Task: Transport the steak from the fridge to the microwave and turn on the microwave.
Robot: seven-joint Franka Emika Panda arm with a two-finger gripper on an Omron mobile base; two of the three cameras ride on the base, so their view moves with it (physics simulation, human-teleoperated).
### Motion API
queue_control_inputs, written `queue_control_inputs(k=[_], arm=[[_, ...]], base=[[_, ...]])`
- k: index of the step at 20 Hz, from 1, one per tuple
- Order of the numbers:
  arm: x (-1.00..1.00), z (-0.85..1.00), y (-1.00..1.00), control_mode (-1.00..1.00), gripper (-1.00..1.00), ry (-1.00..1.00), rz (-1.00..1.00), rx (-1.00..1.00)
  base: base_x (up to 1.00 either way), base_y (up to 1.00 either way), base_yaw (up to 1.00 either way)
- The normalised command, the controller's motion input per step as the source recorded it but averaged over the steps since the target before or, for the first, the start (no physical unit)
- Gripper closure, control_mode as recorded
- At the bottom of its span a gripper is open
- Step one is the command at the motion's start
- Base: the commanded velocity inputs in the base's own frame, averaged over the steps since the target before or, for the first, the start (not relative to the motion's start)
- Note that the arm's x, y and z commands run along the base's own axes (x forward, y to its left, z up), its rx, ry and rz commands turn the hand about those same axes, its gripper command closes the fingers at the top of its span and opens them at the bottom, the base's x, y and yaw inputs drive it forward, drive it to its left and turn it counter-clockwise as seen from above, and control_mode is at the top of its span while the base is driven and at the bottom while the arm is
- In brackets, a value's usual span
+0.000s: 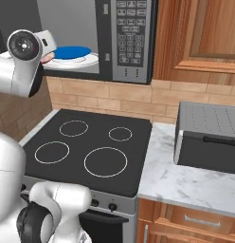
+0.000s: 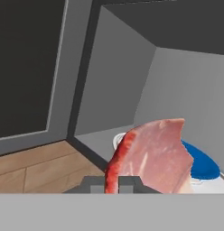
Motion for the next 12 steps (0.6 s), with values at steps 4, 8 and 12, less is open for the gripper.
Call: queue_control_inputs(k=[4,8,12], arm=[[0.36,0.3,0.11,-1.0,1.0,0.0,0.0,0.0],[0.35,0.23,0.08,-1.0,1.0,0.02,0.0,0.0],[0.31,0.04,0.03,-1.0,1.0,0.0,0.0,-0.04]], base=[[0.0,0.0,0.0],[0.0,0.0,0.0],[0.0,0.0,0.0]])
